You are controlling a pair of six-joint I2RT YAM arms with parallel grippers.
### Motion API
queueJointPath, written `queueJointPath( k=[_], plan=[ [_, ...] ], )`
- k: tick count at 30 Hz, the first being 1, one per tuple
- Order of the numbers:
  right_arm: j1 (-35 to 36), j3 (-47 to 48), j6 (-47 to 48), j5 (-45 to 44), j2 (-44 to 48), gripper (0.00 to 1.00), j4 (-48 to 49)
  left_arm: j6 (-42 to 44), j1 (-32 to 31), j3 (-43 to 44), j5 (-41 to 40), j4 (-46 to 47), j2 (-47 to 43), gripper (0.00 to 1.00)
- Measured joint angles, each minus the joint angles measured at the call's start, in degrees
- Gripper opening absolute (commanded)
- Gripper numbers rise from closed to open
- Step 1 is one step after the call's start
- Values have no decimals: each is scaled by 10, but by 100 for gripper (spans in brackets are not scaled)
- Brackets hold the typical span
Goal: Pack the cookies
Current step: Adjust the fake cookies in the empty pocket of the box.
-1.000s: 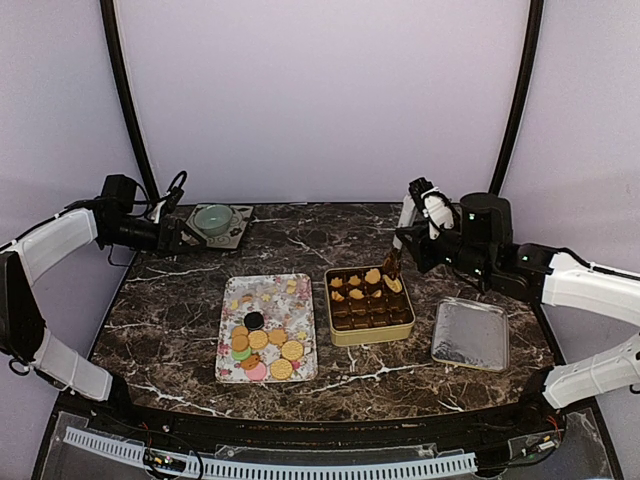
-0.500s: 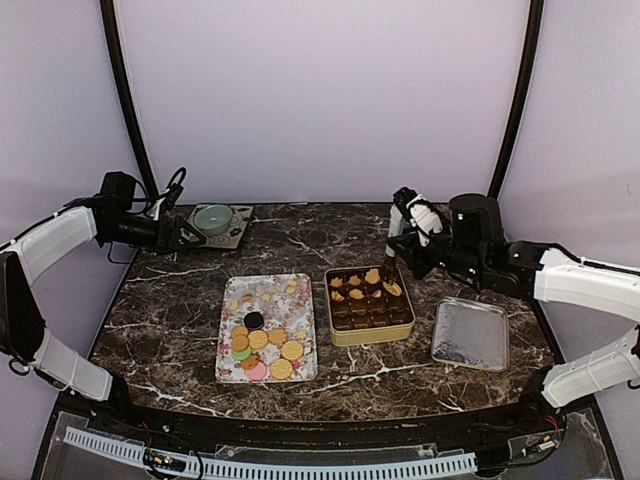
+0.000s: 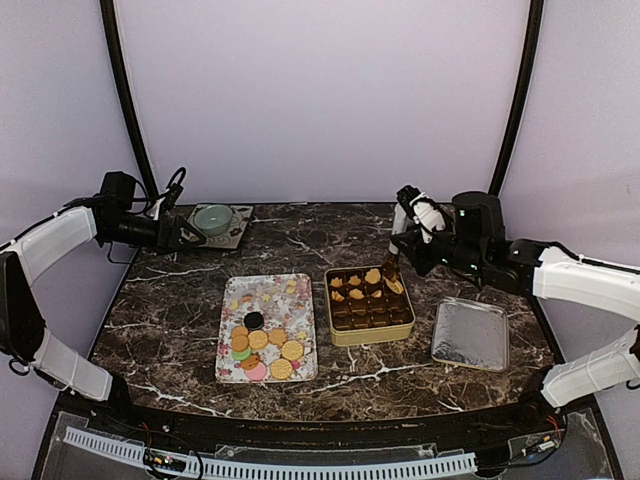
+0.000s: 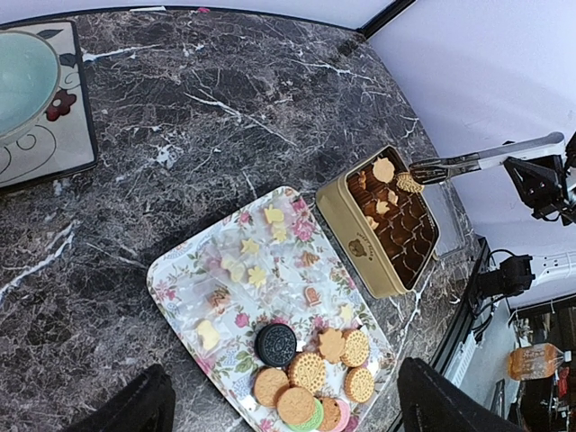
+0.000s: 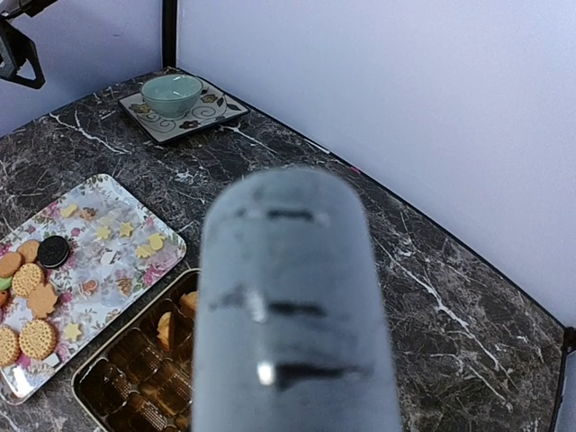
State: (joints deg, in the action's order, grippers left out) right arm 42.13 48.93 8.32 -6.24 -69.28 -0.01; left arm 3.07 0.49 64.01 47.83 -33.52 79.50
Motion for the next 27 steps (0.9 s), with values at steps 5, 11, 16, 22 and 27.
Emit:
queueJointPath(
  k=[5,11,16,22,27],
  plan=[
    [-3,-11,-7,0,1,24,14,-3,0,0,3,0,0,89],
    [-6,-19,-17,7,-2,32,20,-3,0,0,7,0,0,89],
    [-7,-19,-20,2,-14,47,14,-3,0,0,8,0,0,89],
    [-10,-9,-26,1,-4,48,7,-3,0,0,8,0,0,89],
    [-10,19,-32,9,18,44,9,-3,0,0,10,0,0,89]
  ],
)
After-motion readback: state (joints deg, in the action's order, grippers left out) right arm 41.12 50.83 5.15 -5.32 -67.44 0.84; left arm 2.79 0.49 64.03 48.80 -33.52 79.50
